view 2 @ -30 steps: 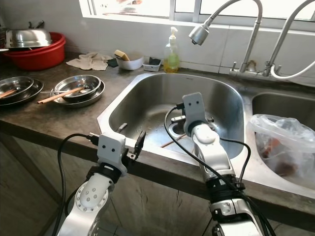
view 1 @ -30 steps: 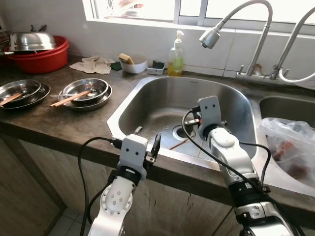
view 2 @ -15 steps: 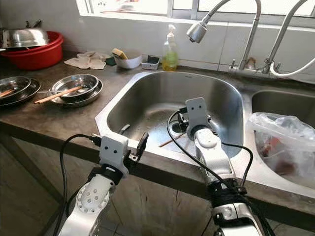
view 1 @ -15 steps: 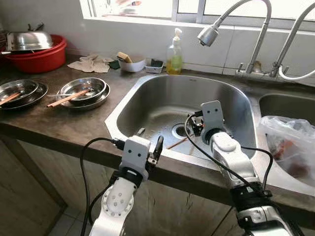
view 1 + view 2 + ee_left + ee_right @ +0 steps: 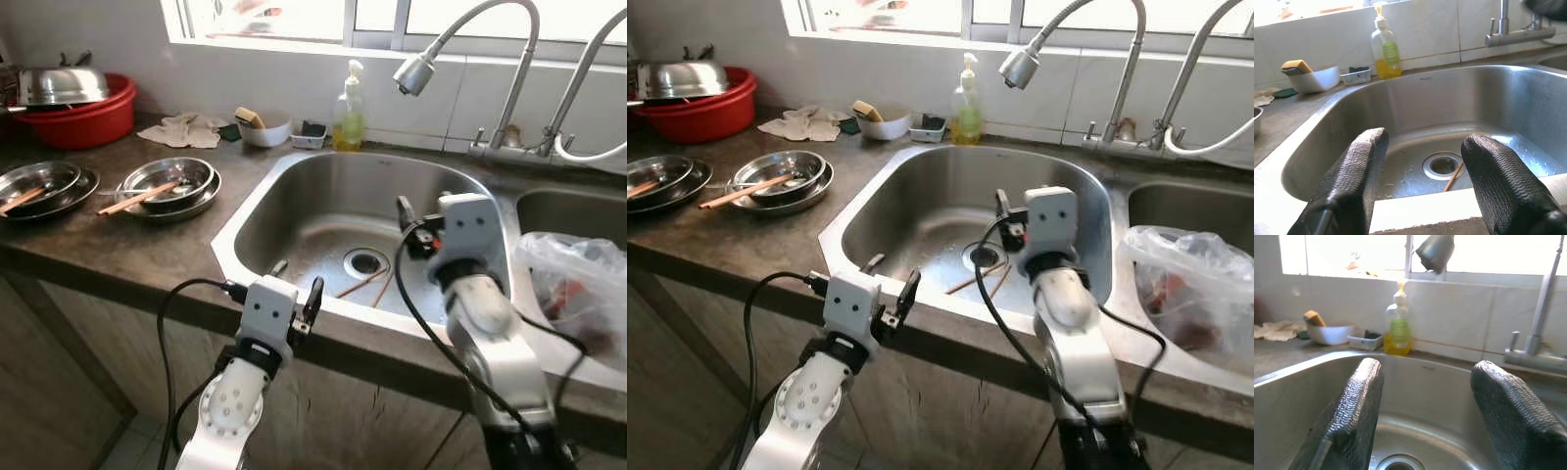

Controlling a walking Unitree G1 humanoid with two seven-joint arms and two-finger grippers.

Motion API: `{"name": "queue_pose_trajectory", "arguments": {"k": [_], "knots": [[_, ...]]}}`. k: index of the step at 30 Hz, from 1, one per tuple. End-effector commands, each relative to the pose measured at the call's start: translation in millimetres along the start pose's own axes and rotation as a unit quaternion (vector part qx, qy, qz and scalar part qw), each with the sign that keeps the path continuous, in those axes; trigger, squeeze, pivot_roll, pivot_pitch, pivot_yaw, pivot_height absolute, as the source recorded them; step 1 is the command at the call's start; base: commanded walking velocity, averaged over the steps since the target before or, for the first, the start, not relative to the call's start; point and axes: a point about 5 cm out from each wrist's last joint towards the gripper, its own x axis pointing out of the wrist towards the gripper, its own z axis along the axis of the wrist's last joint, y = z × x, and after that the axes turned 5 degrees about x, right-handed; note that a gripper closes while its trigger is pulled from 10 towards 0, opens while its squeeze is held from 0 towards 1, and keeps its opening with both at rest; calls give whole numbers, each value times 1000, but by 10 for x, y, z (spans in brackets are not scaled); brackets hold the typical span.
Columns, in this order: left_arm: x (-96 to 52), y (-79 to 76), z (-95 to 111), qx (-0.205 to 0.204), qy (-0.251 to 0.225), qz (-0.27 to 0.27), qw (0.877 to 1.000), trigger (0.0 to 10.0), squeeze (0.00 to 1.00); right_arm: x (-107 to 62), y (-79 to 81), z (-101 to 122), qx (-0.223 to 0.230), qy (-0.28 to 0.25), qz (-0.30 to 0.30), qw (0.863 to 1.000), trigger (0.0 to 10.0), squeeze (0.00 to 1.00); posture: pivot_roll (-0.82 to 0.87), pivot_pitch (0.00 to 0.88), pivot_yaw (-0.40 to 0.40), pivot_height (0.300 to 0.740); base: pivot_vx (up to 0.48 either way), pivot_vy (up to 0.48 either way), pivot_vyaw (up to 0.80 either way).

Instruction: Kitchen organization

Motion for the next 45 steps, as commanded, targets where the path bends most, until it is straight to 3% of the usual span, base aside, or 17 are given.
{"name": "queue_pose_trajectory", "arguments": {"k": [1, 9, 16, 23, 45], "knots": [[-22, 15, 26, -3, -6, 2, 1000, 10000, 0, -58, -9, 91, 7, -15, -5, 1000, 10000, 0, 103, 21, -1, 740, 0, 0, 0], [-80, -14, 19, -4, -3, -3, 1000, 10000, 0, -341, 55, 100, 10, -20, 13, 1000, 10000, 0, 92, 31, 8, 740, 0, 0, 0], [-111, -24, 20, -6, 0, 0, 1000, 10000, 0, -548, 116, -57, 22, 22, 11, 999, 10000, 0, 96, 37, 3, 740, 0, 0, 0], [-129, -24, 5, -6, 4, 1, 1000, 10000, 0, -562, 119, -88, 22, 30, 9, 999, 10000, 0, 97, 39, 7, 740, 0, 0, 0], [-133, -35, 3, -6, 7, 1, 1000, 10000, 0, -546, 186, -116, 27, 37, 14, 999, 10000, 0, 101, 46, 7, 740, -293, 0, 0]]}}
